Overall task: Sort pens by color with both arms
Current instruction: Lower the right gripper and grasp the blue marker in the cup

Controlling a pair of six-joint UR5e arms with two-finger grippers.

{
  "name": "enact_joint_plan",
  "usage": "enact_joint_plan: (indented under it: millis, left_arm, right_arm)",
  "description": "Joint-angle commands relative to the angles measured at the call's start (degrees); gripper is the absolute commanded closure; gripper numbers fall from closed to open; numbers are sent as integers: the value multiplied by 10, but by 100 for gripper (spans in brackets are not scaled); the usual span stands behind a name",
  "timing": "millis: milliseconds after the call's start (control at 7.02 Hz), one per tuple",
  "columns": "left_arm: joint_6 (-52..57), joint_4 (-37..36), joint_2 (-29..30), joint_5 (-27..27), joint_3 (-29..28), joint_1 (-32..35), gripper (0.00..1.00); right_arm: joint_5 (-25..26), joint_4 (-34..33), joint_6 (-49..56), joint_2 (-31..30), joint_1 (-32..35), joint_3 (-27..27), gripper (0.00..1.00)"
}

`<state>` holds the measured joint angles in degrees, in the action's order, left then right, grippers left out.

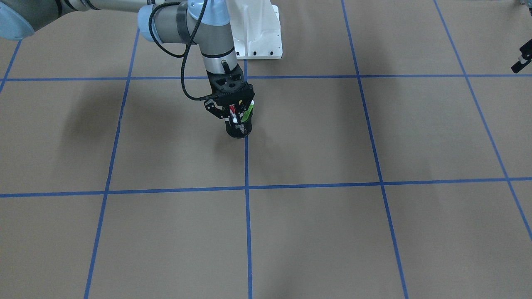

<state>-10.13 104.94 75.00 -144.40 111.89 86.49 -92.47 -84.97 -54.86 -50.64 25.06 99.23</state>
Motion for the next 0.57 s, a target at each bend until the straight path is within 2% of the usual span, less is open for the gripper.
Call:
enact_joint_plan:
  millis: [0, 142, 427]
  left_arm:
    - [-7, 0, 2, 0, 0, -4, 0]
    - [-9, -1, 11, -1, -1, -11, 0]
    - [-99, -1, 57, -1, 1, -53, 0]
  right_arm:
    - [-36, -31, -2, 13, 23, 24, 95]
    - [-56, -79, -2, 35, 44, 41, 95]
    - [-102, -91, -1, 39, 82, 49, 95]
